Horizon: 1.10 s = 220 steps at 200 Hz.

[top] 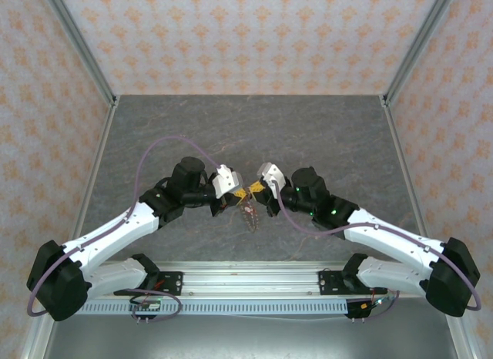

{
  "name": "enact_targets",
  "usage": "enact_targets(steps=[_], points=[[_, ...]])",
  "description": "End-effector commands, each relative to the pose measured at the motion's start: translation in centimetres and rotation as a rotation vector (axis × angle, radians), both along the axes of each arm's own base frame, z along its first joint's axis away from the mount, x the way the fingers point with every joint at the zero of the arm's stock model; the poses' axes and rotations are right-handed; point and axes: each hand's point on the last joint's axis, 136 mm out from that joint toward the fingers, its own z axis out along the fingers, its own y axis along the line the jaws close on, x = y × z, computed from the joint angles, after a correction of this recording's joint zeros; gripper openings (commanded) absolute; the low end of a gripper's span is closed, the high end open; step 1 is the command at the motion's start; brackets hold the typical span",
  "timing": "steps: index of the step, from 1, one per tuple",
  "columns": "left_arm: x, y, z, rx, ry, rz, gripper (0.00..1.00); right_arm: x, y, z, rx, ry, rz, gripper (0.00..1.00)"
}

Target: Put the keys on the keyring

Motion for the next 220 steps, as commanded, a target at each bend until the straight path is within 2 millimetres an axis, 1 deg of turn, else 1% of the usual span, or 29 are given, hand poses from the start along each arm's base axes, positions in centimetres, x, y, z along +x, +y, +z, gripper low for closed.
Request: enact_targets(steps=[1, 62, 128, 153, 172, 199, 220], points=[[-0.2, -0.9, 2.3, -0.045, -0.063, -0.050, 0.00, 1.7, -1.3, 0.6, -0.034, -0.019, -0.118, 0.00], [-0.1, -1.1, 2.4, -0.054, -0.058, -0.053, 0.00, 1.8, -1.9, -0.7, -0.110, 0.001, -0.134, 0.00], [0.0, -1.4, 2.4, -0.063, -0.059, -0.060, 0.00, 1.9, -1.6, -1.9, -0.185, 0.031, -0.137, 0.00], [0.5, -1.5, 2.1, -0.054, -0.059, -0.039, 0.00, 2.7, -2.3, -2.4, -0.226, 0.046, -0.204, 0.00], [0.7, -1.6, 2.0, -0.058, -0.057, -0.025, 0.00, 2.9, -2.6, -2.7, -0.249, 0.061, -0.228, 0.00], [1.1, -1.7, 1.9, -0.062, -0.054, -0.008, 0.00, 3.2, -3.3, -3.6, -0.308, 0.076, -0.267, 0.00], [1.2, -1.8, 1.9, -0.064, -0.052, -0.004, 0.00, 3.3, -3.5, -3.8, -0.313, 0.076, -0.281, 0.00]])
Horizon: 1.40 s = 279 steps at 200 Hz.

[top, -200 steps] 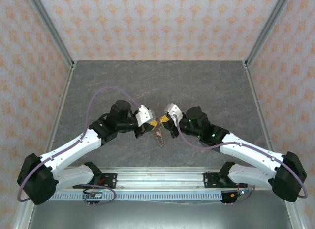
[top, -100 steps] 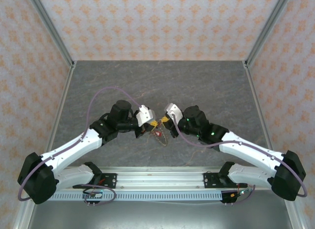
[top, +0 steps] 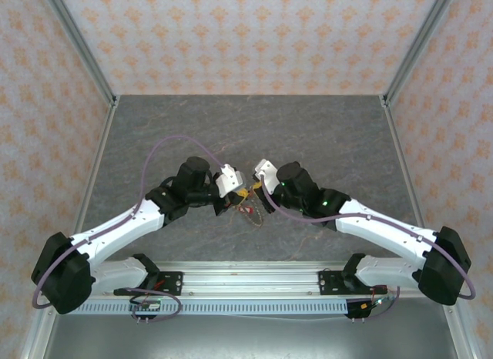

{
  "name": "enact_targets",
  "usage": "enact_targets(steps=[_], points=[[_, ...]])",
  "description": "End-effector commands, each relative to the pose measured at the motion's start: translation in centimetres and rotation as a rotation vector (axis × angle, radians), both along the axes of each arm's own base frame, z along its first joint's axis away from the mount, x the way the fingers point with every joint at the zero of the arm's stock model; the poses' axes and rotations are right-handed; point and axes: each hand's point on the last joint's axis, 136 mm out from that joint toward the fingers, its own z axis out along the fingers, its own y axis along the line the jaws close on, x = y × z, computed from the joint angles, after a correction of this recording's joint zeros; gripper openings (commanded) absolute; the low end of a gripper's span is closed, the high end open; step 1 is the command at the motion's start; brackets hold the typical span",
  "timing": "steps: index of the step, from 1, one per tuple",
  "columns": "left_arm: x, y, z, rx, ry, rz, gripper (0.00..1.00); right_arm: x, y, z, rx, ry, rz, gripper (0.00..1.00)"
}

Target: Put the keys on the keyring

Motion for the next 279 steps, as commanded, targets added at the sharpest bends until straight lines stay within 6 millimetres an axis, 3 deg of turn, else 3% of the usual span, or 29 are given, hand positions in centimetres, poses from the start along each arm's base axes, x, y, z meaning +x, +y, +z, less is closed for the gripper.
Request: enact_targets(steps=[1, 122, 160, 279], points=[[0.4, -1.2, 3.2, -0.082, -0.071, -0.024, 0.00, 1.3, -2.3, -1.2, -0.093, 0.000, -0.121, 0.00], [1.6, -1.9, 2.3, -0.106, -0.053, 0.094, 0.00, 1.4, -2.3, -1.1, -0.016, 0.075, -0.258, 0.00], [2.9, -1.5, 2.1, -0.118, -0.062, 0.194, 0.00, 2.1, -3.6, -1.9, -0.072, 0.104, -0.359, 0.00], [2.8, -2.0, 2.0, -0.133, -0.058, 0.184, 0.00, 2.3, -3.9, -2.5, -0.175, 0.128, -0.383, 0.00]])
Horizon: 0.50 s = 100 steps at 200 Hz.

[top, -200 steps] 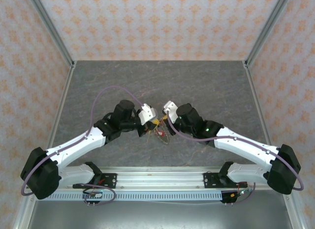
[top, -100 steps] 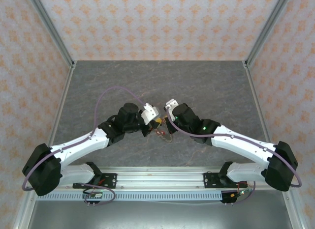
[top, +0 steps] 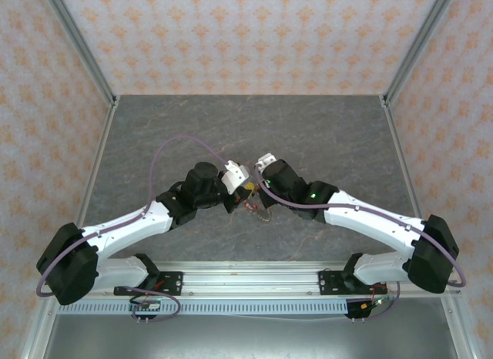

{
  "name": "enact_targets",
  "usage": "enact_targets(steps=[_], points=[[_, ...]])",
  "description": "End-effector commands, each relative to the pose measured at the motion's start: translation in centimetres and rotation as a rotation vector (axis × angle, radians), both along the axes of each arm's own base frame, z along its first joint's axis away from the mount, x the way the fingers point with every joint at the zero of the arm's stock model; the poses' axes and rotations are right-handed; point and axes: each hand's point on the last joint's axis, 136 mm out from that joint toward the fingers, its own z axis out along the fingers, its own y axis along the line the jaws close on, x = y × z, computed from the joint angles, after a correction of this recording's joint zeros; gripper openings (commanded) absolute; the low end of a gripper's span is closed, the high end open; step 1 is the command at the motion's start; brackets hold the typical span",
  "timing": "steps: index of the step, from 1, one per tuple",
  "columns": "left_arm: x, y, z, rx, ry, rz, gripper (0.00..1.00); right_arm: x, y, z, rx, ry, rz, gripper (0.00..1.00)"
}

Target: Put the keys on the keyring

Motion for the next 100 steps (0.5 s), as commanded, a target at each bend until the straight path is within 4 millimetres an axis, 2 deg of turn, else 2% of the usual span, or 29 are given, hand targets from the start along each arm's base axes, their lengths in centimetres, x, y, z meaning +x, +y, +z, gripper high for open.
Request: enact_targets(steps=[1, 55, 74, 82, 85, 100], points=[[0.4, -0.5, 2.1, -0.057, -0.062, 0.000, 0.00, 0.2, -1.7, -0.8, -0.085, 0.011, -0.056, 0.00], [0.1, -0.6, 1.8, -0.047, -0.060, -0.023, 0.00, -0.4, -0.2, 0.7, 0.060, 0.023, -0.031, 0.00], [0.0, -0.6, 1.8, -0.045, -0.064, -0.023, 0.00, -0.3, -0.6, 1.7, 0.083, -0.019, -0.037, 0.00], [-0.1, -0.5, 1.8, -0.043, -0.069, -0.026, 0.00, -0.3, -0.8, 1.4, 0.077, -0.032, -0.035, 0.00], [-0.1, -0.5, 1.8, -0.042, -0.071, -0.027, 0.00, -0.4, -1.0, 2.1, 0.093, -0.052, -0.030, 0.00], [-0.3, -0.2, 1.7, -0.025, -0.082, -0.033, 0.00, -1.2, -1.5, 2.2, 0.086, -0.091, 0.029, 0.00]])
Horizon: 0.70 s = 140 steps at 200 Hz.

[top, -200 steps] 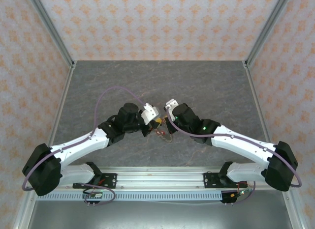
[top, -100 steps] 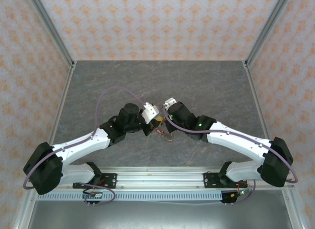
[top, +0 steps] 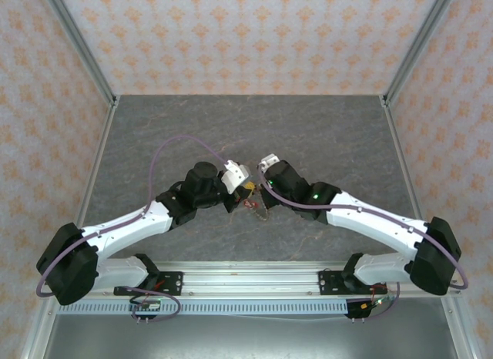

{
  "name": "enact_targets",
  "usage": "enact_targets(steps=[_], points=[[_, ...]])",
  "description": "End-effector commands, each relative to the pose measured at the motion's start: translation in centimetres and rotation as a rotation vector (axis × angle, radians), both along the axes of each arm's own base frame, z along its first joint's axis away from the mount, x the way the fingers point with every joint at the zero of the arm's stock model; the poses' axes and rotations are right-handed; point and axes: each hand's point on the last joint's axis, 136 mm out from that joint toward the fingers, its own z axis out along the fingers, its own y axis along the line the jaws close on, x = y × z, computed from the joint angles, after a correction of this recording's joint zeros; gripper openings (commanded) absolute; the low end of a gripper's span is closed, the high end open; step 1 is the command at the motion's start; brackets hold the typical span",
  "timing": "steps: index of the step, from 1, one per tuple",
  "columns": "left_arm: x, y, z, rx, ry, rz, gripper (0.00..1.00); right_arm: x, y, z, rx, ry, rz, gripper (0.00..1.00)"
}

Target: Put the keys on the keyring

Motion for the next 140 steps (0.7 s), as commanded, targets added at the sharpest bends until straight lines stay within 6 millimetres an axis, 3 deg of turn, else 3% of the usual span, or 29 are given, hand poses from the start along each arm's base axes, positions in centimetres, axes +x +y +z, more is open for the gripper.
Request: enact_targets(steps=[1, 21, 51, 62, 83, 122, 140], points=[[-0.3, -0.2, 1.6, -0.023, -0.076, -0.030, 0.00, -0.5, -0.7, 1.7, 0.039, -0.089, 0.046, 0.00], [-0.8, 0.4, 1.4, 0.009, -0.087, -0.036, 0.00, -1.5, -1.7, 1.7, 0.042, -0.100, 0.114, 0.00], [-1.5, 1.1, 1.7, 0.010, -0.120, -0.045, 0.00, -4.1, -1.5, 2.7, 0.118, -0.203, 0.319, 0.00], [-1.7, 1.3, 1.9, 0.011, -0.128, -0.046, 0.00, -4.2, -1.9, 2.9, 0.128, -0.237, 0.319, 0.00], [-2.1, 1.9, 2.2, 0.009, -0.143, -0.037, 0.00, -3.7, -2.9, 1.0, 0.025, -0.198, 0.293, 0.00], [-2.7, 3.1, 2.6, 0.023, -0.166, -0.022, 0.00, 0.4, -6.4, -2.6, -0.131, -0.026, -0.116, 0.00], [-2.8, 3.7, 2.7, 0.030, -0.171, -0.007, 0.00, 1.2, -7.7, -4.7, -0.206, 0.087, -0.291, 0.00]])
